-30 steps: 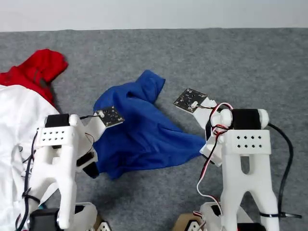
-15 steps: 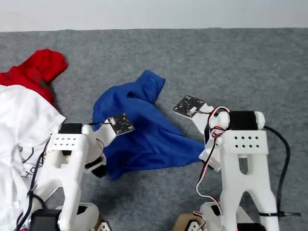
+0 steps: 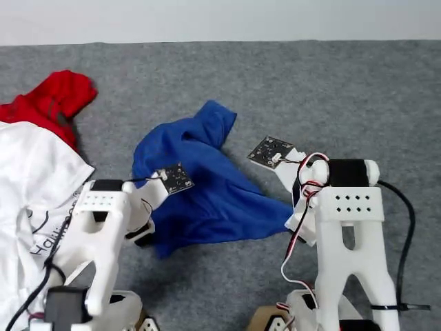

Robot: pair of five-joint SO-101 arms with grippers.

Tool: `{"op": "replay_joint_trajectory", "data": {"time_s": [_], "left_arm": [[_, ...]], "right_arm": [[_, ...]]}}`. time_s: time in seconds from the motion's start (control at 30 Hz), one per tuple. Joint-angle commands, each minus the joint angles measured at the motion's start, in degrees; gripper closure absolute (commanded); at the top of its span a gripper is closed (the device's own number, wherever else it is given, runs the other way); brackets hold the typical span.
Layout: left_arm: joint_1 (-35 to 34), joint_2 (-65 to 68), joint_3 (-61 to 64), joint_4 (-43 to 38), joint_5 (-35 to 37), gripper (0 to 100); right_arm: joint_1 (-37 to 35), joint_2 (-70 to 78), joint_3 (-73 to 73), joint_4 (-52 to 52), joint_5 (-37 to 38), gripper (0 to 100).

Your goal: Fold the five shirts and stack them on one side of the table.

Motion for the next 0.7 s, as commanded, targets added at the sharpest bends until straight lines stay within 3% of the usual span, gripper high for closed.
{"op": "replay_joint_trajectory", "data": {"time_s": [0.0,0.13,0.3,0.4,0.67], "left_arm": [[-0.6,1.1,-4.9,1.9,-0.5,91],[-0.2,1.1,-12.4,12.4,-0.6,100],[0.4,1.0,-23.7,26.2,-0.4,100],[0.5,-0.5,-34.4,34.7,3.7,100],[2.5,-10.9,-57.3,33.5,17.4,100]], "right_arm": [[0.4,-1.7,-0.4,0.8,0.4,99.0],[0.4,-1.9,-0.6,0.8,0.6,99.0],[0.3,-2.0,-3.0,1.0,0.4,99.0],[0.7,-2.0,-7.9,1.5,0.3,99.0],[1.6,-1.9,-24.8,1.6,-3.8,99.0]]}}
